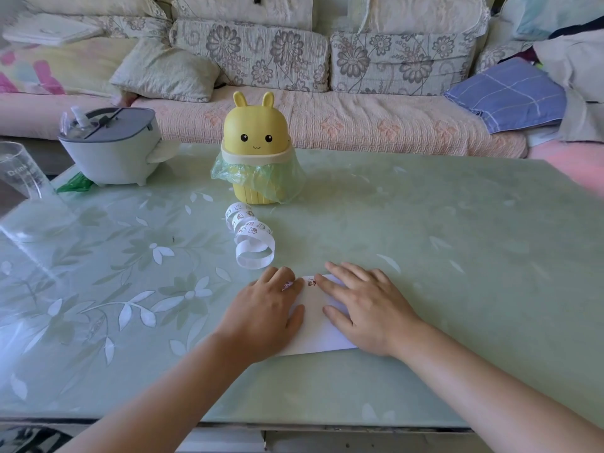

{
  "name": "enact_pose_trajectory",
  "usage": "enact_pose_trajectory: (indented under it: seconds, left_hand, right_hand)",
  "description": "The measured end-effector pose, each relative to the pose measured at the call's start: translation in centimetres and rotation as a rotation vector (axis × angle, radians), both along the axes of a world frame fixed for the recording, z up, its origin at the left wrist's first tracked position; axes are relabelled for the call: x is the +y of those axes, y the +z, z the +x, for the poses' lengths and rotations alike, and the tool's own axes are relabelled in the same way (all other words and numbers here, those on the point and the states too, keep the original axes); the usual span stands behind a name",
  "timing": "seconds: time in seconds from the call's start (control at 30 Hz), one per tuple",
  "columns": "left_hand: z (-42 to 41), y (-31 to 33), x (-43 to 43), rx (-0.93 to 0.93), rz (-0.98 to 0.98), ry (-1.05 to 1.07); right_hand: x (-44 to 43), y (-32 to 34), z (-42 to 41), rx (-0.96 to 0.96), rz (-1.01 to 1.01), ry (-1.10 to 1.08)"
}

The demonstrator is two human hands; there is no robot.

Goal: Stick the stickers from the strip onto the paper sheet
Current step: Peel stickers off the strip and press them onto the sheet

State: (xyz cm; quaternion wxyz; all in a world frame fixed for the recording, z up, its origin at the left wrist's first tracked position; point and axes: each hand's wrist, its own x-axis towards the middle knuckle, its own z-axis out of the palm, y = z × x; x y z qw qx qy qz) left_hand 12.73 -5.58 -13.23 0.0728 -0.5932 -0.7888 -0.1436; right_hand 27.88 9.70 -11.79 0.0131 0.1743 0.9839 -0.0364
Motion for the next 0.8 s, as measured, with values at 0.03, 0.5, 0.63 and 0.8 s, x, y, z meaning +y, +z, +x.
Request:
enact_pose_trajectory:
  seconds: [0.03, 0.5, 0.63, 0.8]
  left_hand:
    - [0.0, -0.1, 0.0, 0.002, 0.014, 0.012]
    - [-3.6, 2.9, -0.1, -0.379, 0.293, 0.359]
    - [-4.7, 2.9, 0.3, -0.398, 0.238, 0.386]
    - [-5.0, 2.9, 0.6, -0.473, 0.217, 0.408]
  right_hand:
    - [0.0, 0.1, 0.0, -0.009, 0.003, -0.004]
    - [-0.8, 2.6, -6.6, 0.322, -0.428, -0.191]
    - [-0.7, 2.4, -9.2, 0.397, -0.592, -0.270]
    - [-1.1, 2.4, -11.4, 0.425, -0.789, -0.297]
